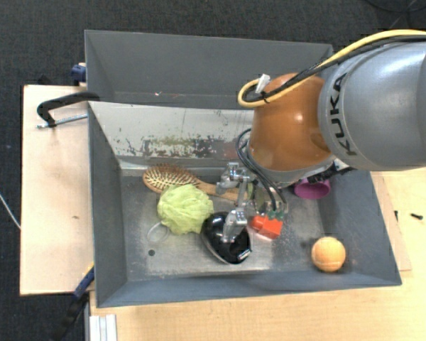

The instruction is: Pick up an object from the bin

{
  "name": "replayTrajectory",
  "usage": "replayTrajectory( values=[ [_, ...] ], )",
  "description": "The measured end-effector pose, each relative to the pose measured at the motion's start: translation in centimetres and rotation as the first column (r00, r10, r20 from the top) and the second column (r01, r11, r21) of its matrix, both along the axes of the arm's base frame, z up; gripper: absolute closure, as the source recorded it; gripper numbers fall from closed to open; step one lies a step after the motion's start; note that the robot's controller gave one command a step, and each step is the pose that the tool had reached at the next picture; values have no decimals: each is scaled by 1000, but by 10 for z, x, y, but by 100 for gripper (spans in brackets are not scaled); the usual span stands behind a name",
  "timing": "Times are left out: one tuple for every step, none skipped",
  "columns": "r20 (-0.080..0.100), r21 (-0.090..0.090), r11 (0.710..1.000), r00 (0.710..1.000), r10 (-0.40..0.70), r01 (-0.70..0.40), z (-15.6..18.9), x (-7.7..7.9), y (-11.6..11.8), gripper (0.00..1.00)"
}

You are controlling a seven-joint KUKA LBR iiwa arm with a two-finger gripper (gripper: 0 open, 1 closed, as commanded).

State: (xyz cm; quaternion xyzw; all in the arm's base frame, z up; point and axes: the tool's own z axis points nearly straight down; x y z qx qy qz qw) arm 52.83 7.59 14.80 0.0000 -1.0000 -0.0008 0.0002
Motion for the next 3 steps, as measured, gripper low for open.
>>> replayTrajectory(
  values=[
    [7,-2,998,998,56,-56,-71,34,77,0],
    [0,-1,996,996,-86,86,-11,29,76,0],
    [6,1,1000,1000,3,-3,-32,34,78,0]
  ],
)
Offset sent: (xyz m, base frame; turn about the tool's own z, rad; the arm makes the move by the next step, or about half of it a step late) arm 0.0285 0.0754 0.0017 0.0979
